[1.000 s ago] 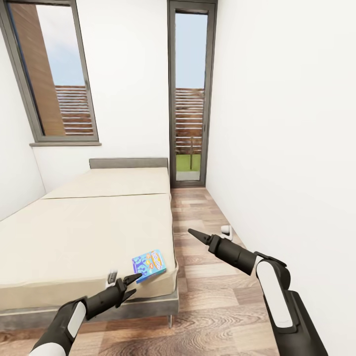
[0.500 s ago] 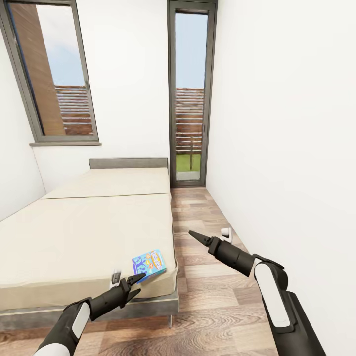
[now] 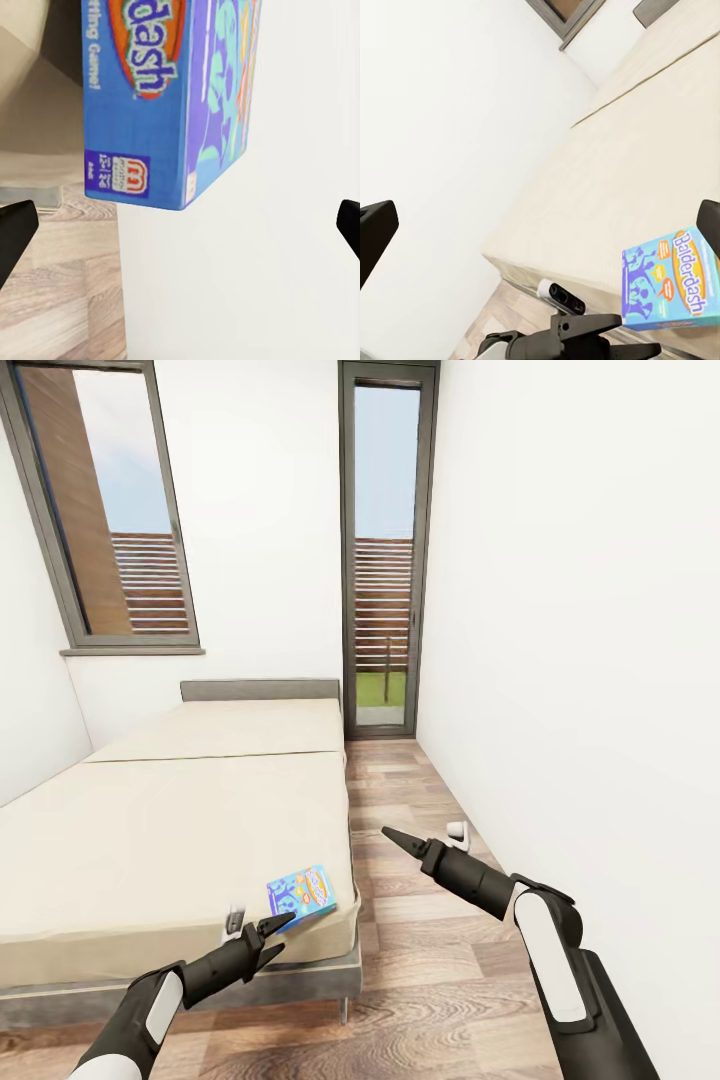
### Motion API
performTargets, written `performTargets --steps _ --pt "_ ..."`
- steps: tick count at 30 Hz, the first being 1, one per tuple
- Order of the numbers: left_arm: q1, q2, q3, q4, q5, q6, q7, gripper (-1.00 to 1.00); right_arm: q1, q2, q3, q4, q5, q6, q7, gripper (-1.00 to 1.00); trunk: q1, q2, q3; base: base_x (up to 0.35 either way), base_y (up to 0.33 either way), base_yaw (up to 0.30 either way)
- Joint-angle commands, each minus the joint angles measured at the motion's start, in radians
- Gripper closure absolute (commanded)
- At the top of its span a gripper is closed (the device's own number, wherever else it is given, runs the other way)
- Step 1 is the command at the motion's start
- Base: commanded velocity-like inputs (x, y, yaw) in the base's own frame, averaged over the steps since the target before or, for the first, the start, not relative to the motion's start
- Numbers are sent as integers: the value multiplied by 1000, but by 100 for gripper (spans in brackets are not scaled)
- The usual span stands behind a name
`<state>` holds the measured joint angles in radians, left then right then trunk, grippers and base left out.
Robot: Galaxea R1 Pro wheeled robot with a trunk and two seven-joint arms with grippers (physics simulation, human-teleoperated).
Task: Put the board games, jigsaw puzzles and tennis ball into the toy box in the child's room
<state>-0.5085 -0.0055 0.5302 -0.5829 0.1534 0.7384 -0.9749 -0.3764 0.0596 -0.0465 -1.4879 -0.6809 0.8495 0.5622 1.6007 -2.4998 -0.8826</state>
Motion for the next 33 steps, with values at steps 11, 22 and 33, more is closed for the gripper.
performTargets --steps 11,22,33 --pt "-1 0 4 0 0 4 -2 -100 -1 2 -3 0 3 5 4 -100 0 0 -1 41 0 0" --pt "-1 -1 4 0 0 4 -2 -100 0 2 -3 0 4 5 4 -100 0 0 -1 48 0 0" --pt "-1 0 4 0 0 4 -2 -100 0 2 -3 0 4 5 4 -100 0 0 -1 8 0 0"
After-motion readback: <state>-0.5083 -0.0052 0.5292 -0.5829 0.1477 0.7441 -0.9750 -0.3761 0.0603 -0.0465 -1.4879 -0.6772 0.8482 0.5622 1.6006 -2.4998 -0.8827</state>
